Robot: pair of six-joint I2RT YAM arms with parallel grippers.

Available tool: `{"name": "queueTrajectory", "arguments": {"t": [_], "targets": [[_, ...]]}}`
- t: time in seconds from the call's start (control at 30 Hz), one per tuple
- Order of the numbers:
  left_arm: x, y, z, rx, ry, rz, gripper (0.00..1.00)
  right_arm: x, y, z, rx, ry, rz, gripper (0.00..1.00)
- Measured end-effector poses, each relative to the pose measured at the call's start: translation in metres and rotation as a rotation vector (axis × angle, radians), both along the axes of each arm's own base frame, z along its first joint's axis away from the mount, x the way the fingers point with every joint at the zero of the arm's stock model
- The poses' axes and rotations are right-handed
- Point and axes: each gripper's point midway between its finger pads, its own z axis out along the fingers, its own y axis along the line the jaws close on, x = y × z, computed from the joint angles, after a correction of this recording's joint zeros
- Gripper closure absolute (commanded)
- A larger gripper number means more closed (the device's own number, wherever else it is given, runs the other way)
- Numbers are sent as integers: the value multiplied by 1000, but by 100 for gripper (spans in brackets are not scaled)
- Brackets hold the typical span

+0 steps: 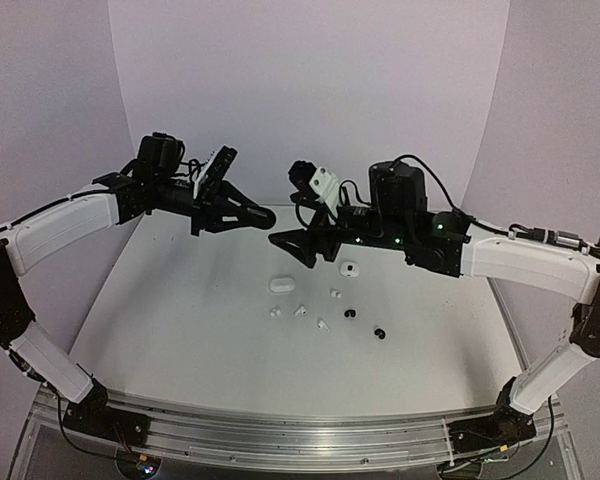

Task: Insert the wireless bluetooth earbuds into the charging case
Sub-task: Pass from the left arm to the right

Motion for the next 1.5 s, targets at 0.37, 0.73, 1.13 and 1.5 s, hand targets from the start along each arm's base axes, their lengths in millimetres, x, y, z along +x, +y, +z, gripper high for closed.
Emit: {"name": "queueTrajectory", "arguments": {"t": [0.37,0.73,1.13,1.5], "targets": [[-15,2,3,-19,-23,-91,100,-12,26,-31,-45,167,98,53],[-19,3,1,-18,-8,-107,100,-5,38,-18,-28,138,111,71],[-19,4,0,-15,-5,-106,38,-7,40,-20,-39,124,133,100],[2,31,0,-27,32,-39,46,-11,32,0,-22,74,134,100]]}}
